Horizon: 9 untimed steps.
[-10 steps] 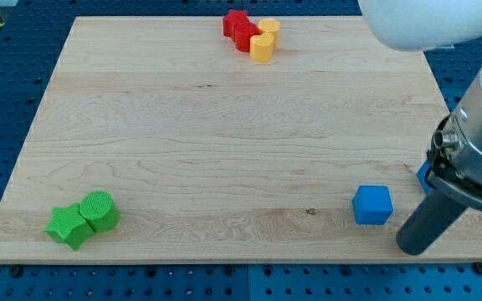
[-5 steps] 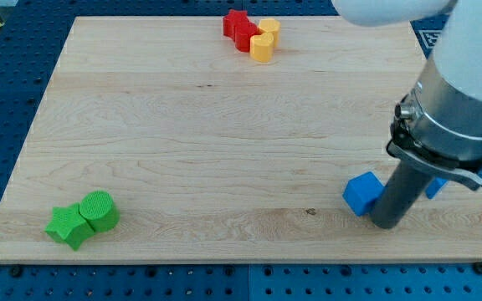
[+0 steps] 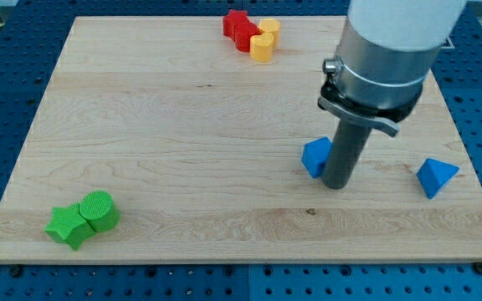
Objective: Push the blue cube bottom left of the yellow heart
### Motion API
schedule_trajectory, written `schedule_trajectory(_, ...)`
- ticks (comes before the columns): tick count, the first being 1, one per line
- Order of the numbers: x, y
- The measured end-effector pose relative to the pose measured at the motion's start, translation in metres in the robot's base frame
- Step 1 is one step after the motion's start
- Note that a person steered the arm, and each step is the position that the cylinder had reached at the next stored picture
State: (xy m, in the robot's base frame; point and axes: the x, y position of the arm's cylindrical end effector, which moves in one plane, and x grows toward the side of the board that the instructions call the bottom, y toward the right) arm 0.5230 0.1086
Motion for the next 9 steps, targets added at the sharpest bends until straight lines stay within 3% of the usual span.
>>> schedule_trajectory(5, -0.094, -0.062)
schedule_trajectory(7, -0.101, -0.046)
schedule_trajectory(9, -0.092, 0.006)
